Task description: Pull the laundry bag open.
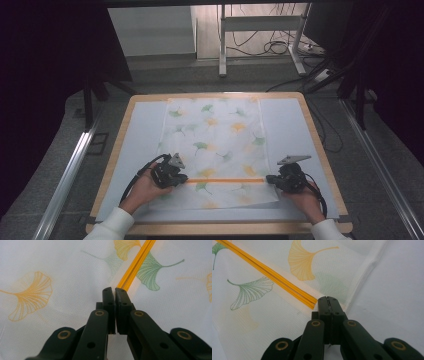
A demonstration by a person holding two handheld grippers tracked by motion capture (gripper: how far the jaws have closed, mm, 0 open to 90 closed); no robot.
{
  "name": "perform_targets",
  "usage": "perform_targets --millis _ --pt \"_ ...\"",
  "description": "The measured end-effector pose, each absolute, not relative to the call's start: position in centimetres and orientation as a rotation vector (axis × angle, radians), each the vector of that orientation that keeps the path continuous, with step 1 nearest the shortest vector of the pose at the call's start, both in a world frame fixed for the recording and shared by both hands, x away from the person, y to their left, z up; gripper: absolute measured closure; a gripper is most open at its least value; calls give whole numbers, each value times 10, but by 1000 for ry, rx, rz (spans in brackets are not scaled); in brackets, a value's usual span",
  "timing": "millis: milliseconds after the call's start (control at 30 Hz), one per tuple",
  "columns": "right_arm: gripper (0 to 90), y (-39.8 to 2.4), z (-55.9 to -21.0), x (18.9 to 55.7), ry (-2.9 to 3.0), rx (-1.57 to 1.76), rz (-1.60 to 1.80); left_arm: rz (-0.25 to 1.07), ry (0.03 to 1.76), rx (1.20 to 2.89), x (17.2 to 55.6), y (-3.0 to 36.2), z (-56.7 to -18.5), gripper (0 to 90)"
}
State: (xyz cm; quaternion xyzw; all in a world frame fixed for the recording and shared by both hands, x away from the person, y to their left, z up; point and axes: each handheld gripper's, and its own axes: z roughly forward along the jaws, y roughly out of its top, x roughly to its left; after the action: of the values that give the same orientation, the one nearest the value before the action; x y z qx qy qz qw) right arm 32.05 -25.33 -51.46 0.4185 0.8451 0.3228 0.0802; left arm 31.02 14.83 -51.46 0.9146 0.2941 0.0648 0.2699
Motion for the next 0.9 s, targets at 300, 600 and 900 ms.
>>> perform_targets --millis 300,600,900 --pt "900 -253 -514 321 2529 1250 962 182 787 2482 310 147 -514 879" --pt "900 -253 -515 320 2530 1245 958 181 807 2466 307 161 -515 879" --pt "900 -252 -515 320 2530 1244 956 186 802 2469 307 162 -515 879"
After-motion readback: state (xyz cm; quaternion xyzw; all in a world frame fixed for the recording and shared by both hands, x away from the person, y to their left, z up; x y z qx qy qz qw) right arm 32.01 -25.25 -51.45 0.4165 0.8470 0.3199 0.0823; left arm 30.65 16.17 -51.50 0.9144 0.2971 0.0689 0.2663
